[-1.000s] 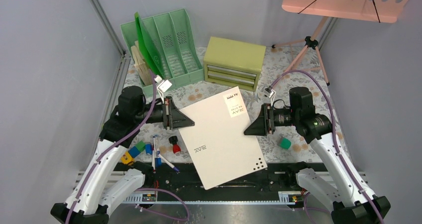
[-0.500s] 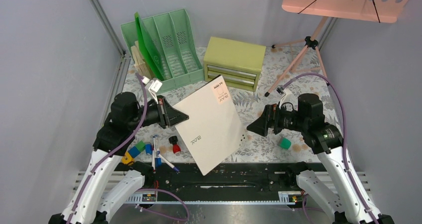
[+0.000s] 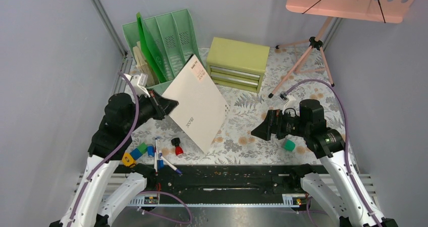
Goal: Organize the desk
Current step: Place the folder in the storage box.
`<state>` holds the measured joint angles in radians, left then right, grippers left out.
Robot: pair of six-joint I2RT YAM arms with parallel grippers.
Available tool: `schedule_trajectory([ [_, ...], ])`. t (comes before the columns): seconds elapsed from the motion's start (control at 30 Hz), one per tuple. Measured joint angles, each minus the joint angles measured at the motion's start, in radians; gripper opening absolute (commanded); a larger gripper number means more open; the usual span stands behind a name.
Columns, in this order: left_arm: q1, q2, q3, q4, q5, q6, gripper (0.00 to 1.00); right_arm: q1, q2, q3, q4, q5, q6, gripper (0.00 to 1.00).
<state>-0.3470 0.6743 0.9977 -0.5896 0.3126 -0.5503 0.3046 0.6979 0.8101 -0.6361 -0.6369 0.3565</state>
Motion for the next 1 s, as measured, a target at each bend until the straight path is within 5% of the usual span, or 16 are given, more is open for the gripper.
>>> schedule_trajectory([
  [0.57,0.0,0.072,0.246,0.022,-0.516,0.135,0.0,0.0,-0.039,-0.051,-0.048,0.05,-0.014,1.0],
  [1.0,0.0,0.242,0.447,0.045,-0.695,0.294,0.0,0.0,-0.062,-0.076,-0.071,0.053,-0.015,0.99],
])
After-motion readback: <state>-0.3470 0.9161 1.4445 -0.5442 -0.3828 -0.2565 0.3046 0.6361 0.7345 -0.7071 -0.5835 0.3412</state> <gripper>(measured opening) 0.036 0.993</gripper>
